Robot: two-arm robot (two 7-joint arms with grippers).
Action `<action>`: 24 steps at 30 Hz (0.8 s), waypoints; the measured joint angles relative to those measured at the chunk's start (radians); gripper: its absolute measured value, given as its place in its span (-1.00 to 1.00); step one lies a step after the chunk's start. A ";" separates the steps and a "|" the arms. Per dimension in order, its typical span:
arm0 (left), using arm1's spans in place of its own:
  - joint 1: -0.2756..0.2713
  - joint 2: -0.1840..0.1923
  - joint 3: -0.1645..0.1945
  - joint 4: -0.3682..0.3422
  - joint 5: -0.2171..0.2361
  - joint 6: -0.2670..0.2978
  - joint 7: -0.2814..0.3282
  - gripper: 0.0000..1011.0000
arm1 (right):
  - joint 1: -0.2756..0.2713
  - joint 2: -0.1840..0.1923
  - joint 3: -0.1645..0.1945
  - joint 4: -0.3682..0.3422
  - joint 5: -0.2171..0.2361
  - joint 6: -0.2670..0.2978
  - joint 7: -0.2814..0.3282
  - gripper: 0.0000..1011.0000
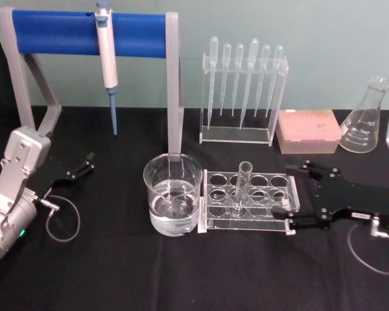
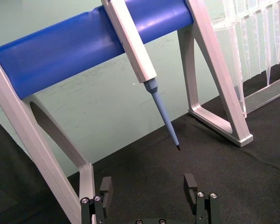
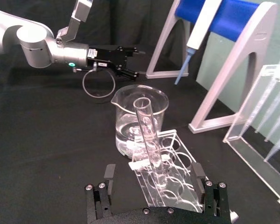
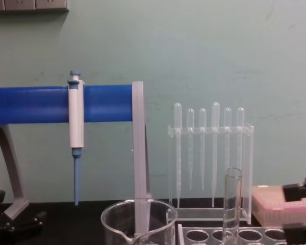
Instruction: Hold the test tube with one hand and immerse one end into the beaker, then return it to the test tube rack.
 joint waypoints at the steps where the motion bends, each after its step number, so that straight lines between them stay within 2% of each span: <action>1: 0.000 0.000 0.000 0.000 0.000 0.000 0.000 0.98 | 0.010 -0.006 -0.009 0.004 -0.001 0.008 0.003 0.98; 11: 0.000 0.000 0.000 0.000 0.000 0.000 0.000 0.98 | 0.105 -0.059 -0.084 0.050 -0.009 0.061 0.032 0.98; 24: 0.000 0.000 0.000 0.000 0.000 0.000 0.000 0.98 | 0.174 -0.124 -0.140 0.106 -0.024 0.109 -0.012 0.98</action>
